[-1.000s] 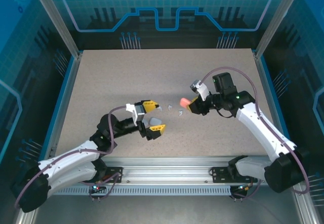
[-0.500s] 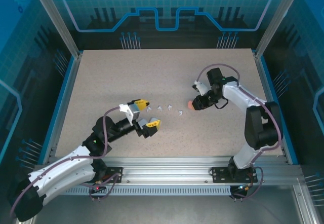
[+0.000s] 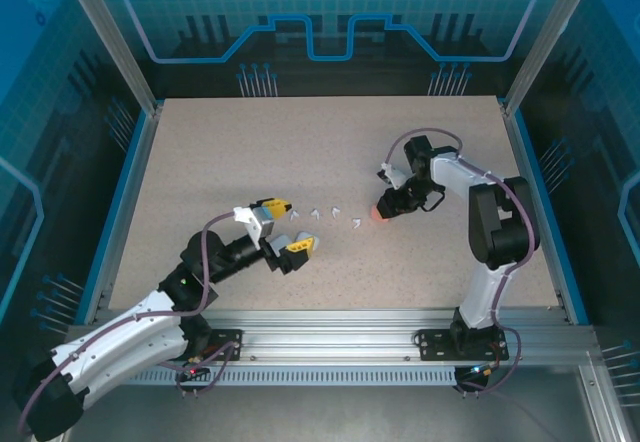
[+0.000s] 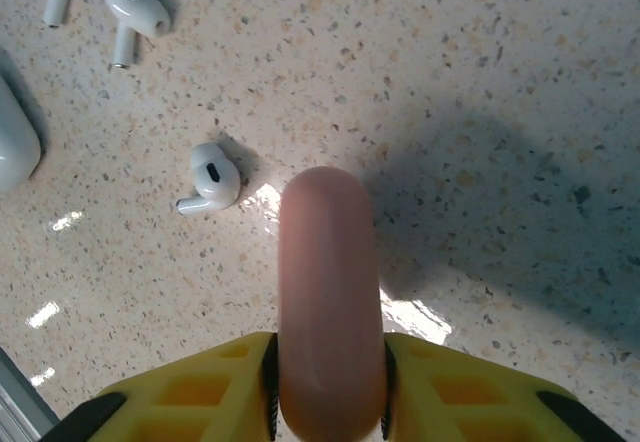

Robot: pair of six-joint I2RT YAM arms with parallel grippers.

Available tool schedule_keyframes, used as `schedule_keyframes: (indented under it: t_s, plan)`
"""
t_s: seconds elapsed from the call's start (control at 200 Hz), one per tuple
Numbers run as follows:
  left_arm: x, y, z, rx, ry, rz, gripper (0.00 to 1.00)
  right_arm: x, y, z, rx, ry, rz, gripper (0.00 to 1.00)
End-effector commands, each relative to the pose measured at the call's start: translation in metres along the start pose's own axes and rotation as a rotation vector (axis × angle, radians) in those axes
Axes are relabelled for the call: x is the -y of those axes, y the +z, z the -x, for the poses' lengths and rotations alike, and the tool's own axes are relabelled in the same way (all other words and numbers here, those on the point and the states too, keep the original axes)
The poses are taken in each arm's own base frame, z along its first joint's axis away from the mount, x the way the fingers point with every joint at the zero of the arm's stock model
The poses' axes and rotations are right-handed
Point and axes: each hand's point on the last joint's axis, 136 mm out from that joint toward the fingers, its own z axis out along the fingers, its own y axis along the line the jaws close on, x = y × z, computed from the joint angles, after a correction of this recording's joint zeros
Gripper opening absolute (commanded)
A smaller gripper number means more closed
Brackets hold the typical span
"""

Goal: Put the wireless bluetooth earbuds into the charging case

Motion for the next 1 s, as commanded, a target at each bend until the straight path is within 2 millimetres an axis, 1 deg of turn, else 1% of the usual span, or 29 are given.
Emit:
schedule_keyframes:
  t_s: [0.0, 0.08, 0.18, 0.245, 0.315, 0.395, 0.475, 0.595, 0.645, 0.76, 0.86, 0.935, 0.995]
  plan:
    - [0.0, -0.002, 0.001, -0.013, 0.022, 0.011, 0.99, 0.007, -0.002, -0.002, -0.013, 0.003, -0.009, 0.37]
    - [-0.001, -0.003, 0.002, -0.017, 0.025, 0.017, 0.99, 0.011, -0.001, -0.004, -0.022, 0.01, -0.022, 0.39]
    - [-0.003, -0.003, 0.002, -0.02, 0.024, 0.031, 0.99, 0.021, -0.001, -0.008, -0.035, 0.019, -0.075, 0.41]
    - [-0.004, -0.003, 0.002, -0.025, 0.022, 0.039, 0.99, 0.027, -0.007, -0.007, -0.022, 0.024, -0.119, 0.45]
    - [-0.008, -0.002, 0.003, -0.026, 0.016, 0.061, 0.99, 0.028, -0.016, -0.005, 0.006, 0.016, -0.157, 0.49]
    - [-0.019, -0.003, 0.003, -0.023, 0.002, 0.125, 0.99, 0.03, -0.027, -0.006, 0.023, 0.003, -0.216, 0.54]
    - [-0.039, -0.007, 0.004, -0.028, -0.017, 0.242, 0.99, 0.03, -0.039, -0.007, 0.034, -0.019, -0.279, 0.58]
    - [-0.07, -0.02, -0.001, -0.054, -0.044, 0.426, 0.99, 0.014, -0.053, -0.008, 0.062, -0.083, -0.346, 0.67]
    - [-0.078, -0.024, -0.005, -0.074, -0.052, 0.47, 0.99, 0.006, -0.058, -0.009, 0.068, -0.116, -0.385, 0.71]
    - [-0.099, -0.039, -0.015, -0.125, -0.108, 0.566, 0.99, -0.018, -0.062, -0.01, 0.069, -0.194, -0.439, 0.79]
    - [-0.121, -0.058, -0.023, -0.16, -0.191, 0.669, 0.99, -0.042, -0.061, -0.011, 0.04, -0.264, -0.476, 0.84]
    - [-0.137, -0.075, -0.028, -0.167, -0.253, 0.75, 0.99, -0.063, -0.056, -0.01, 0.013, -0.321, -0.486, 0.88]
    - [-0.145, -0.086, -0.032, -0.172, -0.288, 0.802, 0.99, -0.078, -0.049, -0.009, -0.022, -0.364, -0.485, 0.91]
